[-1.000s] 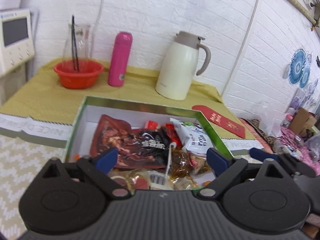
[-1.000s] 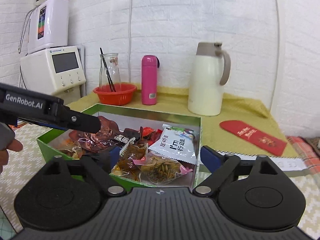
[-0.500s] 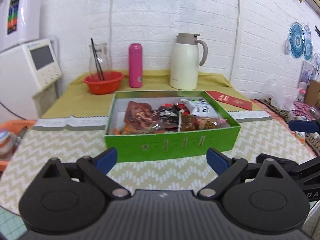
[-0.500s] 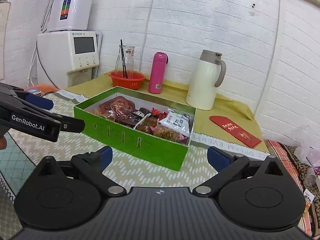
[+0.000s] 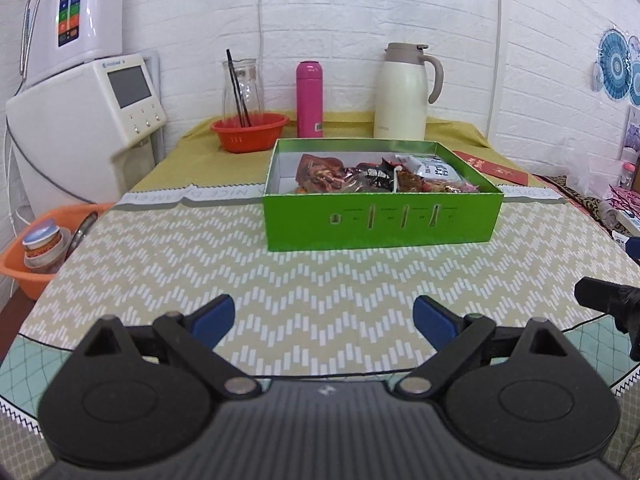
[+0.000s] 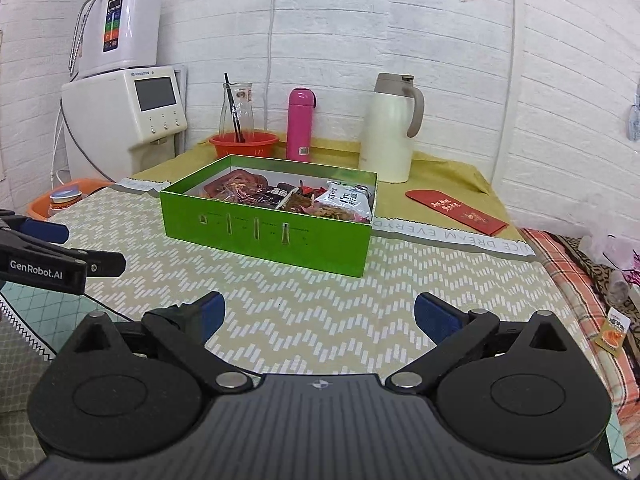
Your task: Organize snacks
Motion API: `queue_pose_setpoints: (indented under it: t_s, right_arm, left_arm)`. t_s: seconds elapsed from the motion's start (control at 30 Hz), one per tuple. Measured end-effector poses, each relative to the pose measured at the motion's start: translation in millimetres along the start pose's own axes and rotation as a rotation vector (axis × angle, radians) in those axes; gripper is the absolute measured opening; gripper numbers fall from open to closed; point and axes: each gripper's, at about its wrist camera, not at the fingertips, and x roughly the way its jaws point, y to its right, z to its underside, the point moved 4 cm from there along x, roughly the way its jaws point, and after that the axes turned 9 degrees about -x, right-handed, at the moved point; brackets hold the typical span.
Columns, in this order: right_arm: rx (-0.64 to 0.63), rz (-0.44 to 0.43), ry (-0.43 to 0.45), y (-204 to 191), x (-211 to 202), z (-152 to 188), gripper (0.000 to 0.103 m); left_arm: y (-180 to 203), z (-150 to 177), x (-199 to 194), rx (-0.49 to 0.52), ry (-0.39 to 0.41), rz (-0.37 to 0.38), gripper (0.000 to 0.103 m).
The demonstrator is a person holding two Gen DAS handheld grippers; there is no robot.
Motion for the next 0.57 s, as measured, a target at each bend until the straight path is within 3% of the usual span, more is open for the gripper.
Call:
queue_pose_setpoints:
  t_s: [0.57]
  right_arm:
    - [-0.003,0.026,0.006,-5.3,-4.3,5.6,0.103]
  left_arm:
    - [5.1,5.4,-7.3,-0.006,0.013,0.020,0.094]
